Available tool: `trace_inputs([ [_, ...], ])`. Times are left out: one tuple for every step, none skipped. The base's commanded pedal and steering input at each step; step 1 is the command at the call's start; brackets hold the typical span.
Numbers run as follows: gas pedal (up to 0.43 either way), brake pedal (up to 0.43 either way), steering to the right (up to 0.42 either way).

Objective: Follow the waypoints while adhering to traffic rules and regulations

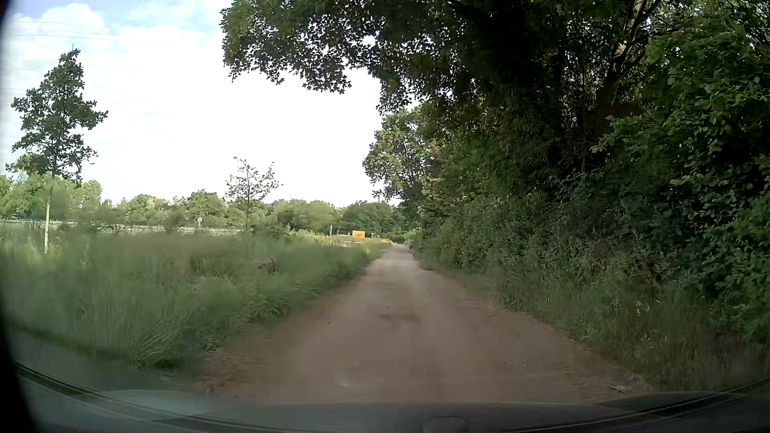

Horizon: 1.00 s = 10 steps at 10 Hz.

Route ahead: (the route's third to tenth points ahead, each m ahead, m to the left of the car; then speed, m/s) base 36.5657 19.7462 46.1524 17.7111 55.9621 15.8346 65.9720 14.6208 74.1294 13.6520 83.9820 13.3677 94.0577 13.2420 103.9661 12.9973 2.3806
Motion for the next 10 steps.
trace_inputs([
  [0.000, 0.030, 0.017],
  [0.000, 0.030, 0.016],
  [0.000, 0.030, 0.015],
  [0.000, 0.030, 0.013],
  [0.000, 0.030, 0.012],
  [0.000, 0.030, 0.012],
  [0.000, 0.030, 0.011],
  [0.000, 0.030, 0.008],
  [0.000, 0.030, 0.008],
  [0.000, 0.030, 0.006],
])
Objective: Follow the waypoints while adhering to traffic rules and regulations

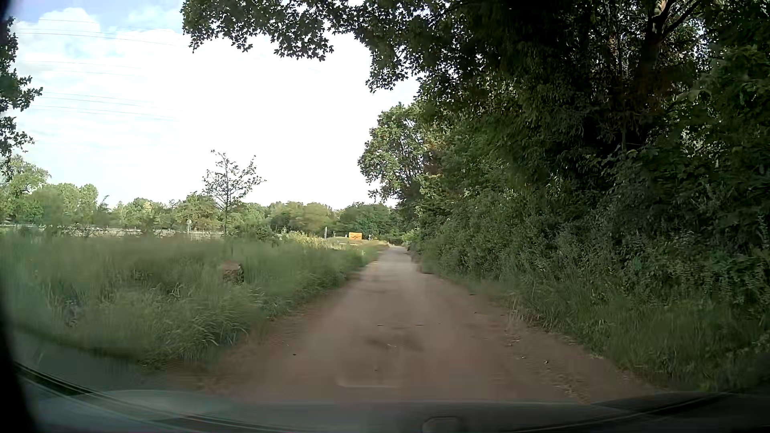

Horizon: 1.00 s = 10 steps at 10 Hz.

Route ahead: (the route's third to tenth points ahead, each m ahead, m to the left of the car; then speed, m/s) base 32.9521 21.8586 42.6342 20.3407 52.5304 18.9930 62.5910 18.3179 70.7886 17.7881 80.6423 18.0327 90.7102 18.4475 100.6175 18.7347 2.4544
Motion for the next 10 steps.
trace_inputs([
  [0.000, 0.030, 0.005],
  [0.000, 0.030, 0.005],
  [0.000, 0.030, -0.001],
  [0.000, 0.030, -0.007],
  [0.000, 0.030, -0.008],
  [0.000, 0.030, -0.008],
  [0.000, 0.030, -0.008],
  [0.000, 0.030, -0.008],
  [0.000, 0.030, -0.008],
  [0.000, 0.030, -0.009],
])
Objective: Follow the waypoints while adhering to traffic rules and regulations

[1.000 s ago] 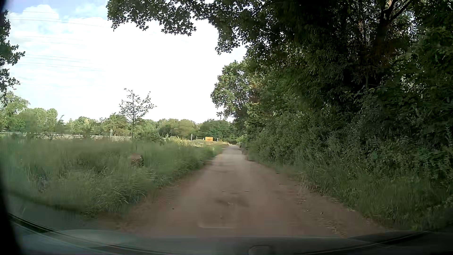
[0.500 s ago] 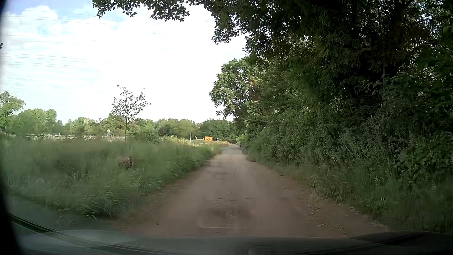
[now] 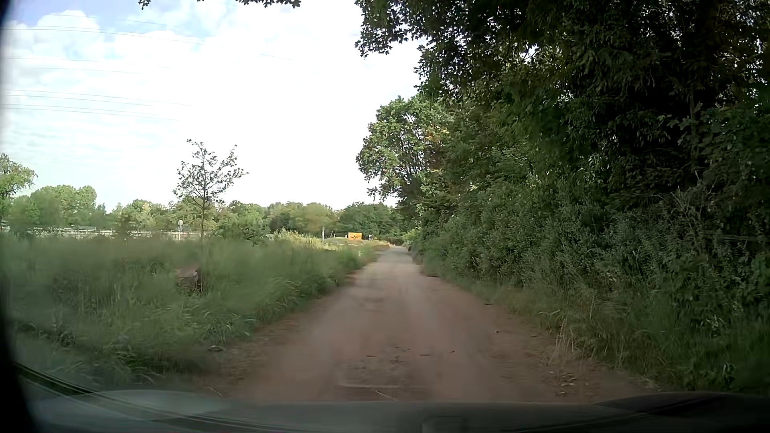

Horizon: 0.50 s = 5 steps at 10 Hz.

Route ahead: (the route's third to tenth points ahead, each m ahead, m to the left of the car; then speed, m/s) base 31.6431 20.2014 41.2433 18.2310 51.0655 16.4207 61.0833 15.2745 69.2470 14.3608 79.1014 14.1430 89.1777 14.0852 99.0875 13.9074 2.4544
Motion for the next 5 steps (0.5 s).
trace_inputs([
  [0.000, 0.030, -0.009],
  [0.000, 0.030, -0.010],
  [0.000, 0.030, -0.010],
  [0.000, 0.030, -0.011],
  [0.000, 0.030, -0.017],
])
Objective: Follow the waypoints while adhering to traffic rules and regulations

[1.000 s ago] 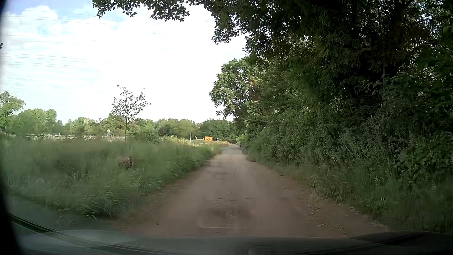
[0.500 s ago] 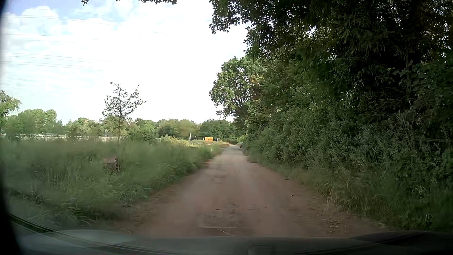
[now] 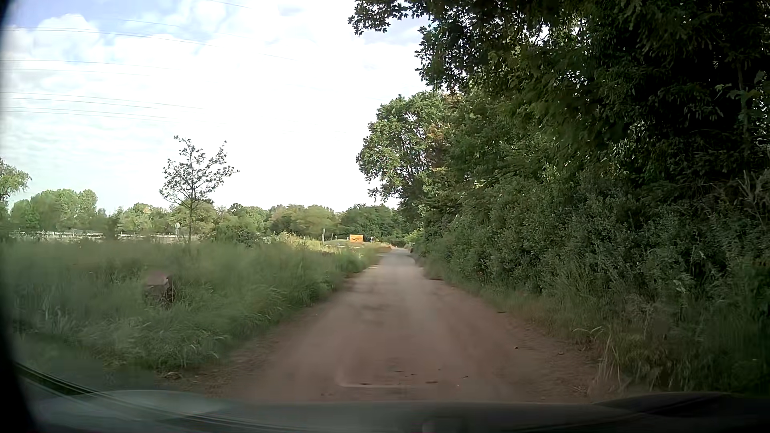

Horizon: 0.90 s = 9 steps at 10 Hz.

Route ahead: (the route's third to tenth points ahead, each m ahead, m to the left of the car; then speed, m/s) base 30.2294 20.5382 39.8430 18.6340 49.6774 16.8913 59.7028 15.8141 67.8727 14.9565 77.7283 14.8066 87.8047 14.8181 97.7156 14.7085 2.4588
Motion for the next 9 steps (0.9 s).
trace_inputs([
  [0.000, 0.030, -0.023],
  [0.000, 0.030, -0.027],
  [0.000, 0.030, -0.032],
  [0.000, 0.030, -0.035],
  [0.000, 0.030, -0.035],
  [0.000, 0.030, -0.035],
  [0.000, 0.030, -0.034],
  [0.000, 0.030, -0.033],
  [0.000, 0.030, -0.033],
])
